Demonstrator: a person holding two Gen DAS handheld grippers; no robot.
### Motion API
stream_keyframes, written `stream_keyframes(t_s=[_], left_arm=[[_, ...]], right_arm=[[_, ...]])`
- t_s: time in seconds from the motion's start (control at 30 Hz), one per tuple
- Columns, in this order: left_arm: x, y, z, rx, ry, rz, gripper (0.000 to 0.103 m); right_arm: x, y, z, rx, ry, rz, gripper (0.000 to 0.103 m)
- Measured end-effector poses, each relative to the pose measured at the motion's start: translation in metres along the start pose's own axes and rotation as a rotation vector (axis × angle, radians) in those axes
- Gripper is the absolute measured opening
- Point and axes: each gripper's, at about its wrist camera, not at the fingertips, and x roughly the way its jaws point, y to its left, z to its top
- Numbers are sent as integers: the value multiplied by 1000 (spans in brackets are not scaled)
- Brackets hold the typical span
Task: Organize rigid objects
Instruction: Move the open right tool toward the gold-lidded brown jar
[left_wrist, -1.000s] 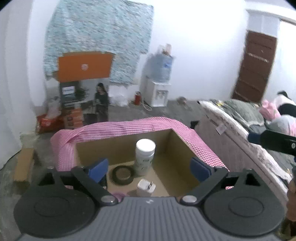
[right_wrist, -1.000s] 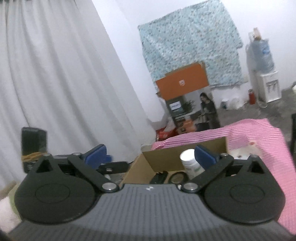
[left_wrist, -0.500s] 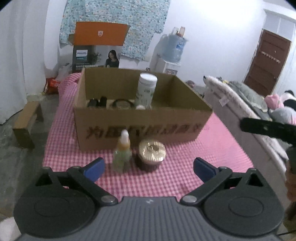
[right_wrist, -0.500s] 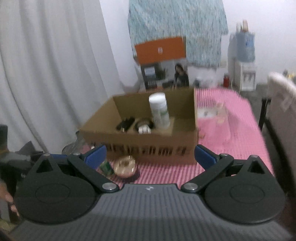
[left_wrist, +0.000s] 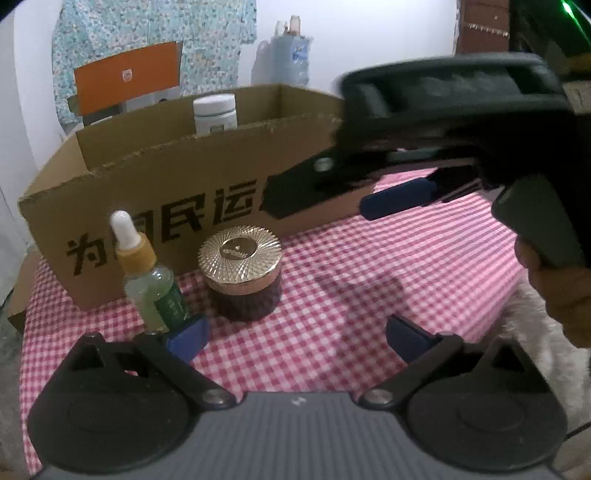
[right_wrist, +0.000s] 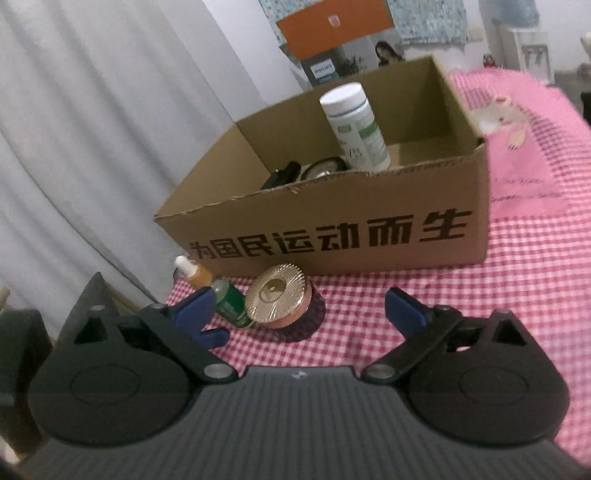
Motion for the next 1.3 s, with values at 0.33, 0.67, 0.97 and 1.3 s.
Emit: stream_keyframes(t_s=[0.33,0.67,0.97,1.3], left_arm=[[25,-10,2,63,-22,65,102],[30,-14,16,63,-30,-5,102],[44,-35,23,112,-40,-138,102],[56,-20,6,104,-89,-185,103]], right_arm=[[51,-9,11,34,96,100,53],[43,-16,9,29,119,96,49],[-3,-50,-7,151,58,28,67],[-25,-97,-34,398,-59,46,91]])
